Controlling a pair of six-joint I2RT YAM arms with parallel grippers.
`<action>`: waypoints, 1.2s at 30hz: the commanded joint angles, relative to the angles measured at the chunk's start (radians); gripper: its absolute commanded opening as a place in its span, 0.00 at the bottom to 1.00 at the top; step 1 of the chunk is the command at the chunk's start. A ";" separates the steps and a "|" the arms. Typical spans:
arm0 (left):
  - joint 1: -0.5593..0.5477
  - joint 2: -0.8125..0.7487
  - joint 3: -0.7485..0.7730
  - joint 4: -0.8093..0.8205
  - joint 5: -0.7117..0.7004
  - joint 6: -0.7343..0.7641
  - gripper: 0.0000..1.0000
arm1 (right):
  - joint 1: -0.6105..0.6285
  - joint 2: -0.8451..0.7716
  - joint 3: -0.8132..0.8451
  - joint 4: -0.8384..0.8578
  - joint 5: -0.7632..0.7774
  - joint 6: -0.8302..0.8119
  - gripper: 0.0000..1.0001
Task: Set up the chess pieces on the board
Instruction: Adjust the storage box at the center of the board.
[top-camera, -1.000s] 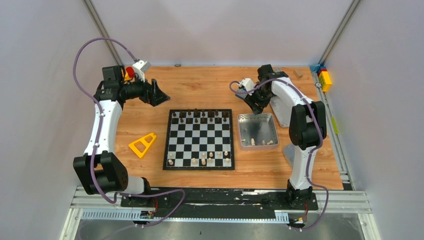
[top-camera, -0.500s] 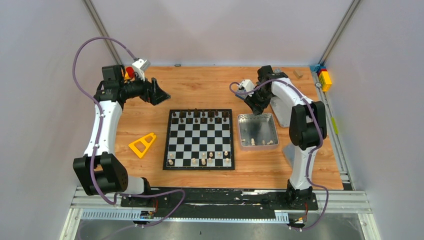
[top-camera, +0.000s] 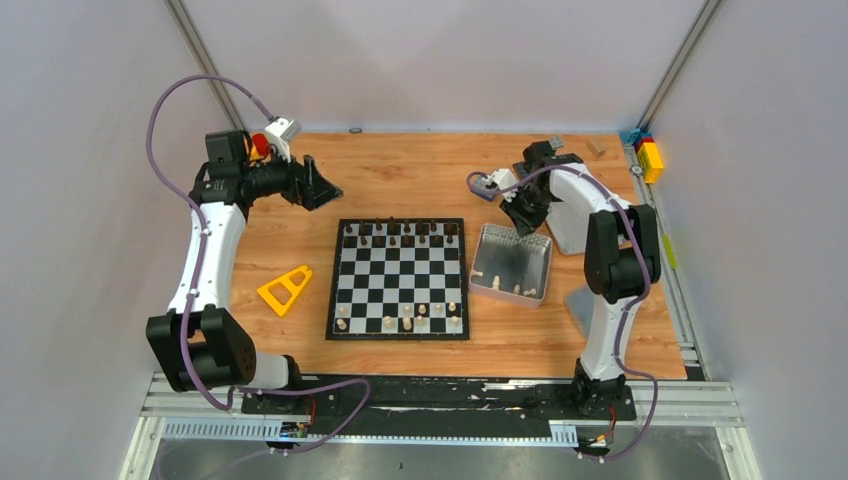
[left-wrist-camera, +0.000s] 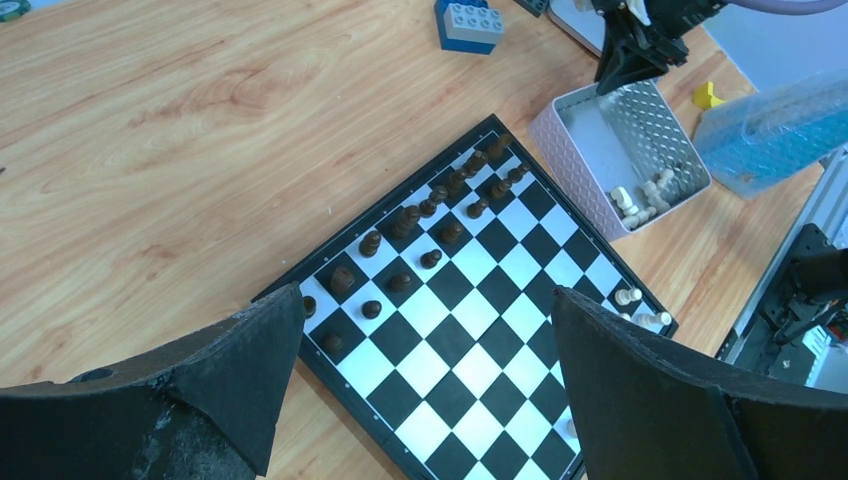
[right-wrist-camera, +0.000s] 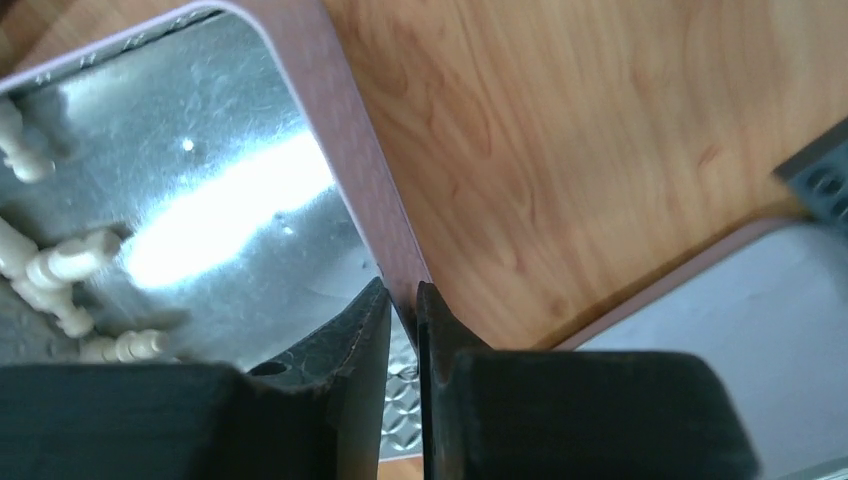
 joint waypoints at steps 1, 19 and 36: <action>-0.006 -0.048 -0.020 0.045 0.028 -0.013 1.00 | -0.051 -0.110 -0.099 -0.002 0.021 0.052 0.14; -0.012 -0.061 -0.058 0.072 0.027 -0.030 1.00 | -0.145 -0.322 -0.310 0.005 0.160 0.417 0.17; -0.014 -0.028 -0.054 0.071 0.015 -0.027 1.00 | -0.058 -0.343 -0.254 0.139 0.090 0.341 0.47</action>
